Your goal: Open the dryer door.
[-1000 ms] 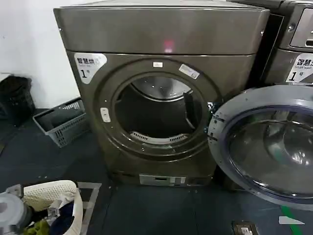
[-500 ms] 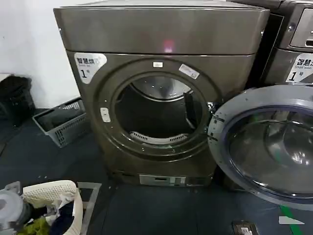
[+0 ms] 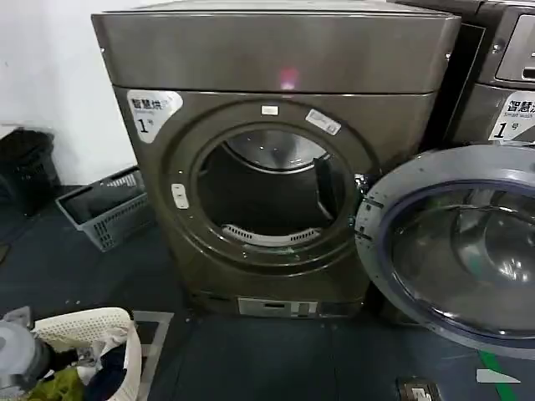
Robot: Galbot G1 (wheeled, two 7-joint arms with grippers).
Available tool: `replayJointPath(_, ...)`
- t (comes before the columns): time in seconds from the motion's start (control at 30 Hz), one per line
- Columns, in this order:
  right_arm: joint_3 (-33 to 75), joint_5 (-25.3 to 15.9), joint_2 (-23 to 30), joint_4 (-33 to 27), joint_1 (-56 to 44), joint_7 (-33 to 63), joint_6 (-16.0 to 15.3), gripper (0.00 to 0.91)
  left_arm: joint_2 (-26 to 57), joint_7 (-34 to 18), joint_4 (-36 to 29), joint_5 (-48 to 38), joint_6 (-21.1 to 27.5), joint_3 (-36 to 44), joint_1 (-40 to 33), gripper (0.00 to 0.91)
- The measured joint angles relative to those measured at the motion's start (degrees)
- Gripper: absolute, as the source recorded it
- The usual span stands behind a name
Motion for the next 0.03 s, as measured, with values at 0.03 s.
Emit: replayJointPath(0.03,0.0,0.0,0.0,0.0,0.0,0.0,0.0,0.907,0.0,0.0,0.0,0.0,0.0,0.0,0.0,0.907)
